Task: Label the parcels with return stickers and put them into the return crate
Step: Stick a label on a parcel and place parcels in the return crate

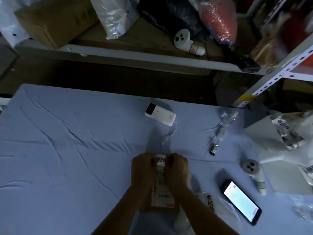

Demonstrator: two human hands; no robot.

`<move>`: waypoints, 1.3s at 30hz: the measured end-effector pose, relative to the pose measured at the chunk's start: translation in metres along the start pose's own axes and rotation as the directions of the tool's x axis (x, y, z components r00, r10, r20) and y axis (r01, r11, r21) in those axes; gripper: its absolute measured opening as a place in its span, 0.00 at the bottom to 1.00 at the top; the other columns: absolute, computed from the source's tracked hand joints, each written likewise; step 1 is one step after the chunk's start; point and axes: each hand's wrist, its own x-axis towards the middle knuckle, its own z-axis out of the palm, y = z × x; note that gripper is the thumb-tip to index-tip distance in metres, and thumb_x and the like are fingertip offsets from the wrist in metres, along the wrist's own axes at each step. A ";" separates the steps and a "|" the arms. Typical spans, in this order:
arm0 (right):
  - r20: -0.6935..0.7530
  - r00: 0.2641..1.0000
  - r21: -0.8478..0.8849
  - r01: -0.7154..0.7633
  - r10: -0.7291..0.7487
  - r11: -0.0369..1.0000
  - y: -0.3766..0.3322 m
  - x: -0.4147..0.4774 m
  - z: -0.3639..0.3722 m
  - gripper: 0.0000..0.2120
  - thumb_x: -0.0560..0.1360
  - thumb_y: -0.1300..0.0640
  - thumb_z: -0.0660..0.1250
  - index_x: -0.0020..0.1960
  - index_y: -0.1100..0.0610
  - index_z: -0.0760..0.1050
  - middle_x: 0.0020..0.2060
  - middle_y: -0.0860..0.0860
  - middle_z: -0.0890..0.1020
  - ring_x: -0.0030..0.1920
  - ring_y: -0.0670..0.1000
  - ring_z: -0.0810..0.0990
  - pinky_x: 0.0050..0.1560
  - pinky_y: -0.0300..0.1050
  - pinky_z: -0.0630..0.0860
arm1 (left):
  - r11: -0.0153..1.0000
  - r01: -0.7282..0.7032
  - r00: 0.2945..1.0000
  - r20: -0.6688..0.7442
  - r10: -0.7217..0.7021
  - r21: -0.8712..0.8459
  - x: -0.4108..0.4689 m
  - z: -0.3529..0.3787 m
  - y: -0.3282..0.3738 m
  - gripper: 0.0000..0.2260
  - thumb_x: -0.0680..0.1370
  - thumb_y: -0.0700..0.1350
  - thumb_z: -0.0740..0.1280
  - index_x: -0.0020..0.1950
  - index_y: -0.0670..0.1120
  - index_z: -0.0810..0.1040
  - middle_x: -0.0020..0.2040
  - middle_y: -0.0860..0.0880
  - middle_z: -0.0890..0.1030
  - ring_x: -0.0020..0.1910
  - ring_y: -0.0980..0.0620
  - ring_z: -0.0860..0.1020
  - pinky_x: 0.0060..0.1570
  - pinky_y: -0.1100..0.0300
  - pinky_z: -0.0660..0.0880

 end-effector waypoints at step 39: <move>0.202 0.979 0.299 -0.054 -0.008 0.953 0.063 -0.028 -0.006 0.24 0.73 0.48 0.77 0.65 0.51 0.73 0.52 0.45 0.84 0.44 0.40 0.83 0.35 0.32 0.79 | 0.769 0.510 0.855 0.331 -0.400 -0.387 -0.053 -0.029 -0.054 0.15 0.73 0.50 0.77 0.58 0.53 0.81 0.48 0.54 0.85 0.49 0.53 0.84 0.44 0.60 0.82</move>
